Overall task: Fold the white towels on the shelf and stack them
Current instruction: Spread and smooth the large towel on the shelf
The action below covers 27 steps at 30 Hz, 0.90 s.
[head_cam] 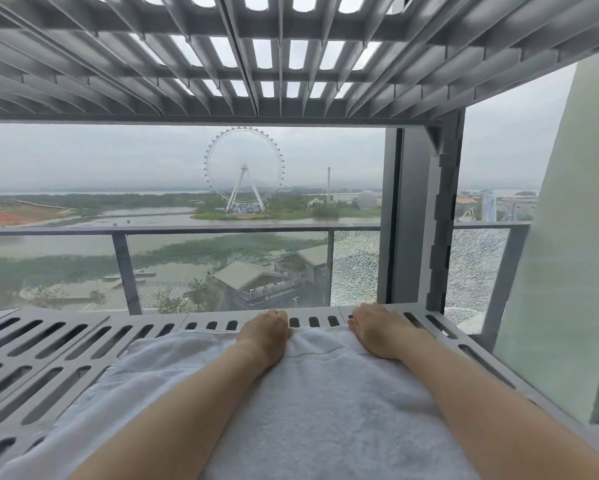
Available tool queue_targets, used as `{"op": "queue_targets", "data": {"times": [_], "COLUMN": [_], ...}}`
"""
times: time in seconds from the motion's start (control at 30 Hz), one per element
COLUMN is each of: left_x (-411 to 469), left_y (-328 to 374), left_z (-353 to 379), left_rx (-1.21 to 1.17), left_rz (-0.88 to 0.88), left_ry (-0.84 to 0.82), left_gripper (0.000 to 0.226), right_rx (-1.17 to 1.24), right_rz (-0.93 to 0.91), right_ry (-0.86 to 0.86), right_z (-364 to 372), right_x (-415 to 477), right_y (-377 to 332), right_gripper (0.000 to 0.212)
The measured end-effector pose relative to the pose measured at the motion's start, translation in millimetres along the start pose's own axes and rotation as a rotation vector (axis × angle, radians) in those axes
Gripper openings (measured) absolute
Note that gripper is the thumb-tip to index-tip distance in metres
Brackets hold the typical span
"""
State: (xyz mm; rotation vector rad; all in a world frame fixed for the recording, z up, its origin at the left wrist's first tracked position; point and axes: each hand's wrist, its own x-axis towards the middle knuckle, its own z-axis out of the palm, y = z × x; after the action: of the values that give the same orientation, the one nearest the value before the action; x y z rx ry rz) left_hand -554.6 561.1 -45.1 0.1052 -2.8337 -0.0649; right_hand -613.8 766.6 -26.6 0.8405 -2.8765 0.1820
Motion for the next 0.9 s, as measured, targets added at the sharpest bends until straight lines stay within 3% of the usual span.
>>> {"op": "queue_targets", "data": {"times": [0.13, 0.37, 0.47, 0.57, 0.67, 0.83, 0.9], "left_x": [-6, -17, -9, 1, -1, -19, -23], "left_y": [-1, 1, 11, 30, 38, 34, 37], "left_z": [1, -3, -14, -17, -7, -10, -13], "left_rx": [0.029, 0.04, 0.046, 0.04, 0.04, 0.005, 0.038], "left_rz": [0.03, 0.077, 0.1, 0.078, 0.053, 0.014, 0.012], "left_ry": [0.014, 0.03, 0.085, 0.013, -0.062, 0.052, 0.101], "left_gripper": [0.026, 0.039, 0.037, 0.032, 0.028, 0.028, 0.027], "right_rx": [-0.02, -0.14, -0.293, -0.336, -0.225, 0.071, 0.142], "right_rz": [-0.018, -0.027, 0.011, 0.09, 0.085, 0.106, 0.019], "right_ry": [0.014, -0.006, 0.046, 0.065, 0.004, 0.068, 0.055], "right_z": [4, -1, -20, -30, -12, 7, 10], "right_x": [-7, -16, -8, -2, -3, -2, 1], "right_y": [-1, 5, 17, 31, 33, 4, -19], "right_gripper": [0.018, 0.047, 0.048, 0.043, 0.037, 0.03, 0.03]}}
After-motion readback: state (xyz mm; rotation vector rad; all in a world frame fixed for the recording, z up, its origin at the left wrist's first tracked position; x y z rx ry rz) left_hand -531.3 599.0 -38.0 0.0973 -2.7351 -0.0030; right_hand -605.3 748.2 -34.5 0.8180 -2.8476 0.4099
